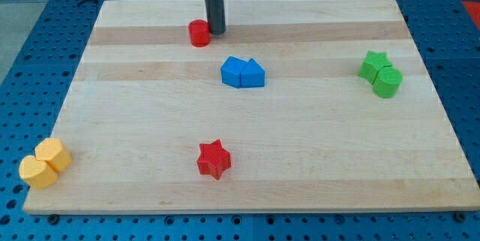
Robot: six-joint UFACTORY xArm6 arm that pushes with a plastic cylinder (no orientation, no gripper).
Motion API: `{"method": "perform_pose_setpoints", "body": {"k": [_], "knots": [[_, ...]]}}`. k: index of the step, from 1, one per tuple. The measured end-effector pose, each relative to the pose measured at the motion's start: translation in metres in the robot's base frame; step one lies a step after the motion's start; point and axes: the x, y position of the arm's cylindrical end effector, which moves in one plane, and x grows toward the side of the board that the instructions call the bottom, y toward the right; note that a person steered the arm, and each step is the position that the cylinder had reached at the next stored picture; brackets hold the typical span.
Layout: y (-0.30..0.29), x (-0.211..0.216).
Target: Slide the red circle to the red star
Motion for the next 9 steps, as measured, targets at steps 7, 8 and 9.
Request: {"method": "perform_pose_setpoints", "body": {"k": [7,8,9], "knots": [[-0.097,0.076],[-0.099,0.051],[-0.117,0.051]]}}
